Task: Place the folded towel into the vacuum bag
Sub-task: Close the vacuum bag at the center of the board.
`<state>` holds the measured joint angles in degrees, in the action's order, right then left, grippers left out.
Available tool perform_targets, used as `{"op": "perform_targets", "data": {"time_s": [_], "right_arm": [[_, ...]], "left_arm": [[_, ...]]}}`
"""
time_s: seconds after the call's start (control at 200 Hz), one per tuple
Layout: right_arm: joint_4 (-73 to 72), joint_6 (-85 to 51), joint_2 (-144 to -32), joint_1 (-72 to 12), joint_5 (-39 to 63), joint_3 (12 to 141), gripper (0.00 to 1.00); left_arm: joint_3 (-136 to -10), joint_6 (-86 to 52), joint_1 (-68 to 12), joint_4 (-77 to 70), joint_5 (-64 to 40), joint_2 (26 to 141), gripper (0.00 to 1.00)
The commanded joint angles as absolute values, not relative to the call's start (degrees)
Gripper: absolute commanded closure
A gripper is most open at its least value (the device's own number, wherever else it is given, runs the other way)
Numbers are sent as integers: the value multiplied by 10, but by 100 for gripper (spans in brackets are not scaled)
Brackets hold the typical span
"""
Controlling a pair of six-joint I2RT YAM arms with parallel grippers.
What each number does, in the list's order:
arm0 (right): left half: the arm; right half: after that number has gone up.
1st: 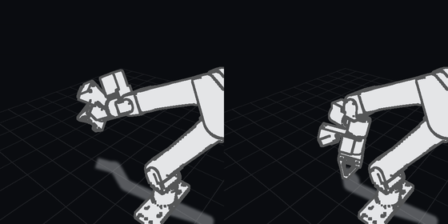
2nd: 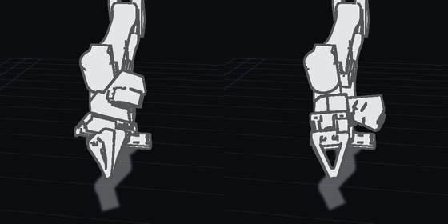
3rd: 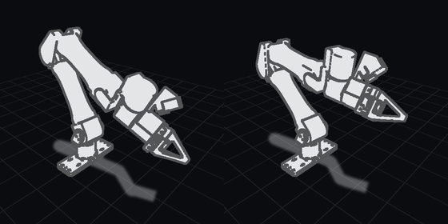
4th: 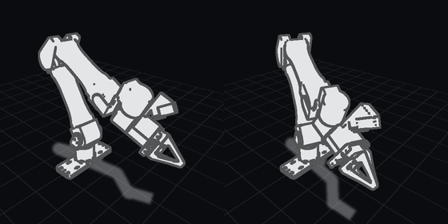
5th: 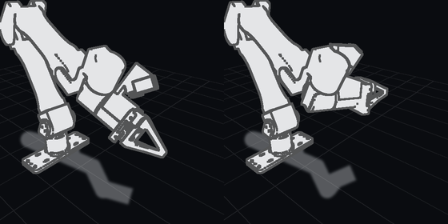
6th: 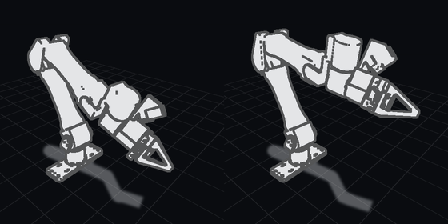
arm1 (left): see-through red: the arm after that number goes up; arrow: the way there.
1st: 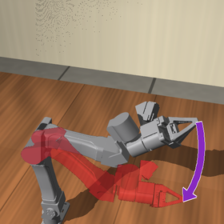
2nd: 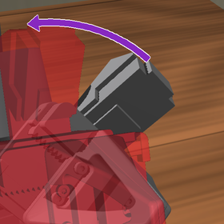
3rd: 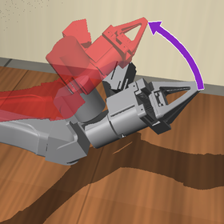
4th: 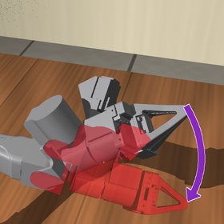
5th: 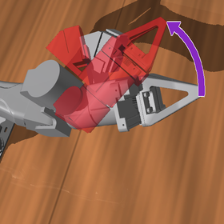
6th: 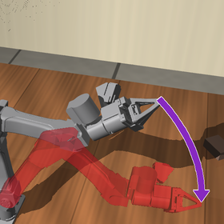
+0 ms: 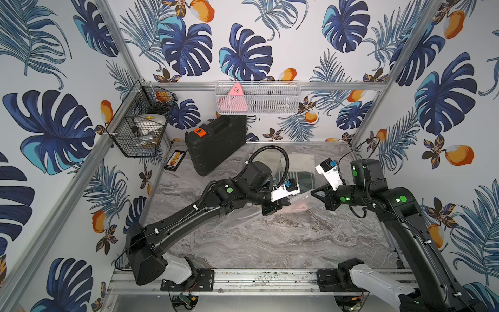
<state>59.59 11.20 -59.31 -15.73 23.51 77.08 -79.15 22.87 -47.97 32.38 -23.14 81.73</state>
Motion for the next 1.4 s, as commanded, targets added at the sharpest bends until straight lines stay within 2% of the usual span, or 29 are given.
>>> {"op": "perform_targets", "data": {"time_s": [0.0, 0.28, 0.43, 0.61, 1.051, 1.396], "right_arm": [[516, 77, -601, -134, 98, 783, 100], [486, 4, -648, -79, 77, 799, 100], [474, -15, -648, -78, 81, 784, 100], [482, -17, -651, -73, 35, 768, 100], [476, -96, -721, -16, 34, 775, 100], [445, -122, -772, 40, 32, 795, 100]], "left_arm": [[-780, 240, -479, 507, -213, 810, 100], [-756, 231, -476, 501, -177, 801, 100], [-754, 215, -470, 511, -183, 812, 100], [-733, 198, -470, 534, -175, 803, 100], [-676, 173, -451, 553, -154, 778, 100], [-693, 155, -446, 592, -128, 780, 100]]}}
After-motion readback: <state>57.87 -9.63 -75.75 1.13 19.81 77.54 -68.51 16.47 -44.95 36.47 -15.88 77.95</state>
